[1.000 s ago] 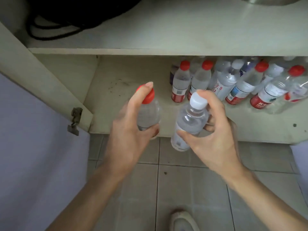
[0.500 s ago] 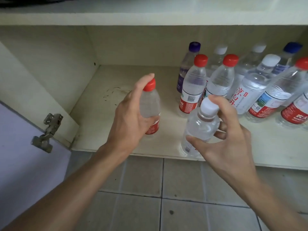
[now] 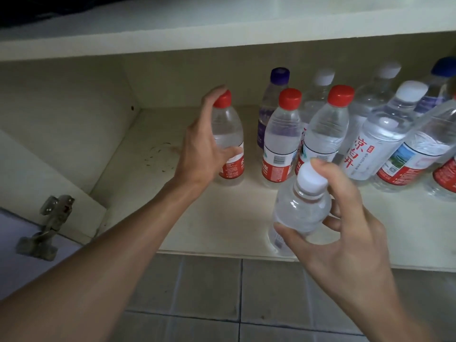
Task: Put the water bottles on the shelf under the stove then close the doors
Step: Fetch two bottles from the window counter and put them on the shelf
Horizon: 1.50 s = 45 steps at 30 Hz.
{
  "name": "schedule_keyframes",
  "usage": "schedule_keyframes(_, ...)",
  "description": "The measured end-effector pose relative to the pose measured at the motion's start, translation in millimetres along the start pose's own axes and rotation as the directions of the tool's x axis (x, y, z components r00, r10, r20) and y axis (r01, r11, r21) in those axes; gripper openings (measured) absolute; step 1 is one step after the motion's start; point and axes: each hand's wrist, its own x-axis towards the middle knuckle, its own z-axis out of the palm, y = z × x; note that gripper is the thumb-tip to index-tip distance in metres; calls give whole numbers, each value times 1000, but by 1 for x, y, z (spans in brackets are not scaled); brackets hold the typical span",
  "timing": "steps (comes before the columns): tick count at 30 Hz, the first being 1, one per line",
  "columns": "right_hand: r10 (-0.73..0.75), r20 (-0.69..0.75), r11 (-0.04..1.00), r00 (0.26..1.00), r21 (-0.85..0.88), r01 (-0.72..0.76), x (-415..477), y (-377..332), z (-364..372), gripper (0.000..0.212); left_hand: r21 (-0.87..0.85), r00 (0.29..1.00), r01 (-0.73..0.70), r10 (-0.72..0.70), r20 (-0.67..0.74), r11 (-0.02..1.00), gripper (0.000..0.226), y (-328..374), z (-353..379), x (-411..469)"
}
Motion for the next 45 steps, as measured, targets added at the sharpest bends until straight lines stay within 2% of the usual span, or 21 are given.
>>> schedule_keyframes(13, -31, 20, 999, 999, 41, 31, -4, 9, 3, 112, 42, 992, -126, 125, 28, 991, 116, -17, 24, 55)
schedule_keyframes(22, -29, 18, 999, 999, 13, 29, -2, 5, 2, 118, 80, 996, -90, 89, 13, 993, 119, -13, 28, 56)
schedule_keyframes(26, -21, 0, 1000, 1000, 2, 21, -3, 2, 2, 116, 220, 996, -85, 77, 43, 972, 127, -6, 20, 47)
schedule_keyframes(29, -2, 2, 1000, 1000, -6, 2, -1, 0, 3, 116, 315, 997, -63, 46, 64, 947, 121, 9, 2, 36)
schedule_keyframes(32, 21, -6, 1000, 1000, -21, -22, -2, -1, 4, 116, 440, 995, -85, 50, 89, 894, 102, 25, -23, 15)
schedule_keyframes(36, 79, 2, 997, 997, 1, -79, -1, -2, 6, 113, 694, 990, -120, 32, 139, 710, 77, 46, -54, -24)
schedule_keyframes(38, 93, 3, 996, 996, 2, -93, -1, -6, 7, 111, 747, 991, -130, 61, 119, 652, 73, 56, -69, -42)
schedule_keyframes(45, 65, -25, 997, 998, -33, -66, 3, -21, 19, 109, 822, 996, -84, 57, 63, 563, 69, 73, -99, -88)
